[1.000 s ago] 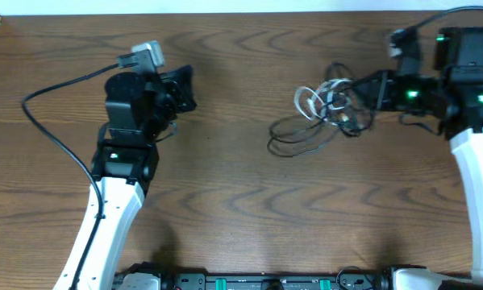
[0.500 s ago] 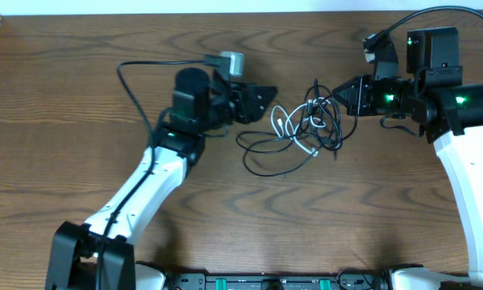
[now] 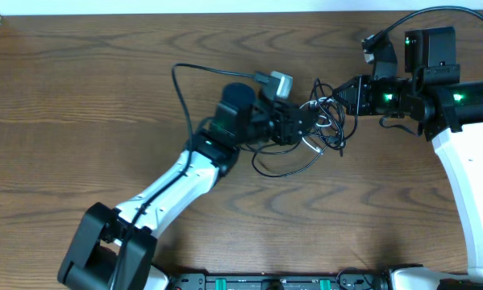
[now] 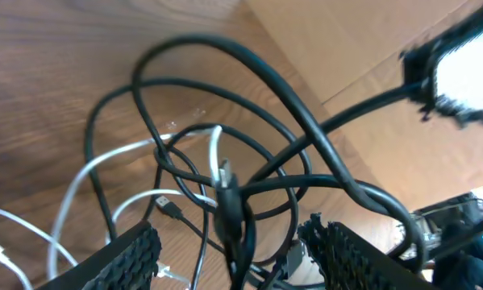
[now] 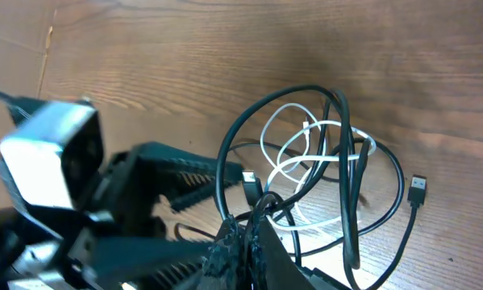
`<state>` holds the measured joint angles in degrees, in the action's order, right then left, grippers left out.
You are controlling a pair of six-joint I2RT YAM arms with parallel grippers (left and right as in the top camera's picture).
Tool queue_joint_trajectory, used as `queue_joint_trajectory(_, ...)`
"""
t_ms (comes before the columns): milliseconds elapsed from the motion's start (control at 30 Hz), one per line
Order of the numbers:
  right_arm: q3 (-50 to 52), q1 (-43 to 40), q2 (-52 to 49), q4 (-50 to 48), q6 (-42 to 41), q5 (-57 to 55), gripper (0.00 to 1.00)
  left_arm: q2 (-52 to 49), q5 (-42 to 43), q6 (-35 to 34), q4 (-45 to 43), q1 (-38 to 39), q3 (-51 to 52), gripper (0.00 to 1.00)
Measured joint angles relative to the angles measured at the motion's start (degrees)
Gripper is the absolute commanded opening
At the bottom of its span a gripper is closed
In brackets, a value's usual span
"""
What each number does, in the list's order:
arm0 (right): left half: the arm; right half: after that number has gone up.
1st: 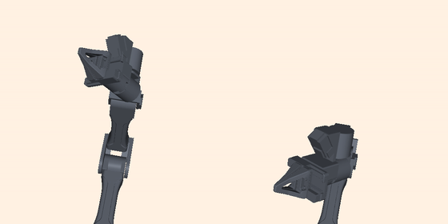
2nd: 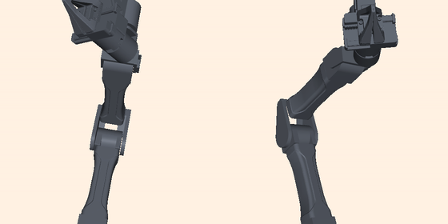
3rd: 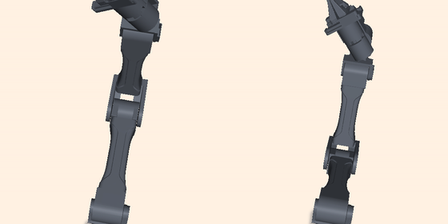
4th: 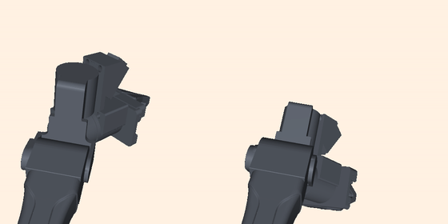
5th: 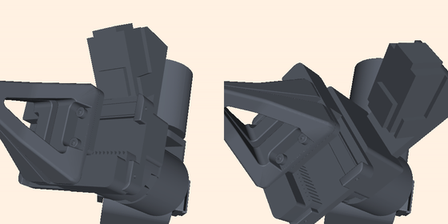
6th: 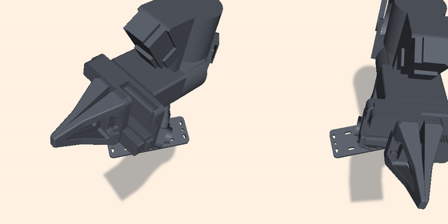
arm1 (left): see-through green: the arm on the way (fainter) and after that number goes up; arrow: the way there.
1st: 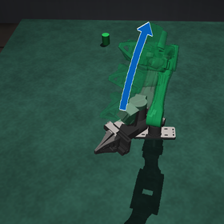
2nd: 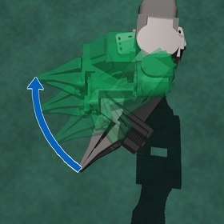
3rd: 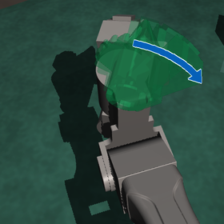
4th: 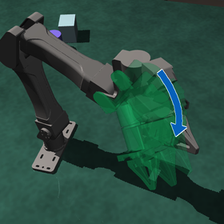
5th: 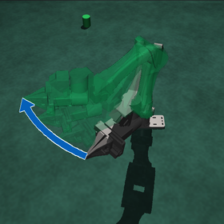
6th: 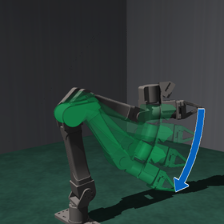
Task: Untangle cables
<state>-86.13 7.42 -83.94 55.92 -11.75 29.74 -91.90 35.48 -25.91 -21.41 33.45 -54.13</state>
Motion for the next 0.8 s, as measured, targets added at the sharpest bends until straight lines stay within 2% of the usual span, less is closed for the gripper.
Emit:
queue_joint_trajectory(233,0.0,0.0,0.0,0.68,0.0,0.02,0.01,-3.93,-7.87,-0.96,-6.08,4.02,-0.02,0.64)
queue_joint_trajectory(333,0.0,0.0,0.0,1.38,0.0,0.0,0.01,-6.23,-11.23,-2.71,-8.57,4.83,0.0,0.46)
queue_joint_trajectory(367,0.0,0.0,0.0,1.7,-0.02,-0.04,0.01,-6.78,-12.31,-3.06,-8.74,4.92,0.0,0.35)
queue_joint_trajectory(433,0.0,0.0,-0.02,2.38,-0.04,-0.61,0.01,-7.37,-14.73,-3.69,-8.76,4.96,-0.02,0.21)
queue_joint_trajectory(567,0.0,0.0,-0.04,4.17,-1.55,-3.96,0.01,-7.34,-17.92,-4.15,-9.29,4.37,-0.02,0.13)
queue_joint_trajectory(800,0.0,-0.04,-0.04,7.26,-5.14,-14.27,0.01,-3.74,-19.17,-2.58,-5.84,-0.33,-0.02,0.11)
